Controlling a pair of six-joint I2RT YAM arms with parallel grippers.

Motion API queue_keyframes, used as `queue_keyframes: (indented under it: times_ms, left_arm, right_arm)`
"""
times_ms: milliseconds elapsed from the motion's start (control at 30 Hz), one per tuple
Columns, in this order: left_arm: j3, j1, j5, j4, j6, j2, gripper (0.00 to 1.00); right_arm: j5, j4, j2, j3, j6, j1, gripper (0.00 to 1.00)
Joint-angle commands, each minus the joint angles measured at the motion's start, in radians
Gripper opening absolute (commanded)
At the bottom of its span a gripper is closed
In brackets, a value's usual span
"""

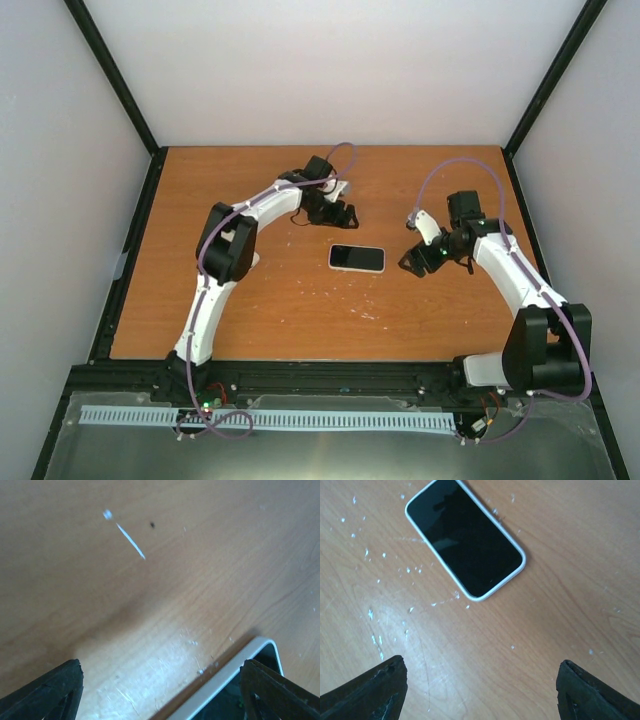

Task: Take the phone out of the phone case
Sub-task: Pick up the phone at the center of the board.

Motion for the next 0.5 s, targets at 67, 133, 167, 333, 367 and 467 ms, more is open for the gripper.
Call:
queue_keyframes:
  times_ms: [67,133,167,333,367,467]
  left_arm:
    - [-0.071,-0.009,0.114,-0.056,0.058,-0.033,0.84]
    - [-0.137,-0.015,0.150,-0.032,0.054,-0.069,0.83]
    - [-0.190,-0.019,0.174,-0.013,0.051,-0.092,0.82]
    - [-0.371,-0.062,0.260,0.030,0.050,-0.221,0.79]
    - [-0.413,-0.073,0.280,0.039,0.044,-0.249,0.79]
    - [-0.542,-0.116,0.363,0.096,0.027,-0.343,0.76]
  right_arm:
    - [0.015,-0.036,-0.023,-0.043,-0.085,0.007,0.80]
    - [0.022,-0.030,-0.014,-0.050,-0.085,0.009,0.80]
    - [0.024,-0.027,-0.006,-0.052,-0.086,0.010,0.80]
    - [0.020,-0.034,0.011,-0.045,-0.091,0.013,0.78]
    - [0.020,-0.040,0.012,-0.045,-0.102,0.015,0.78]
    - [0.046,-0.049,0.022,-0.057,-0.136,0.028,0.75]
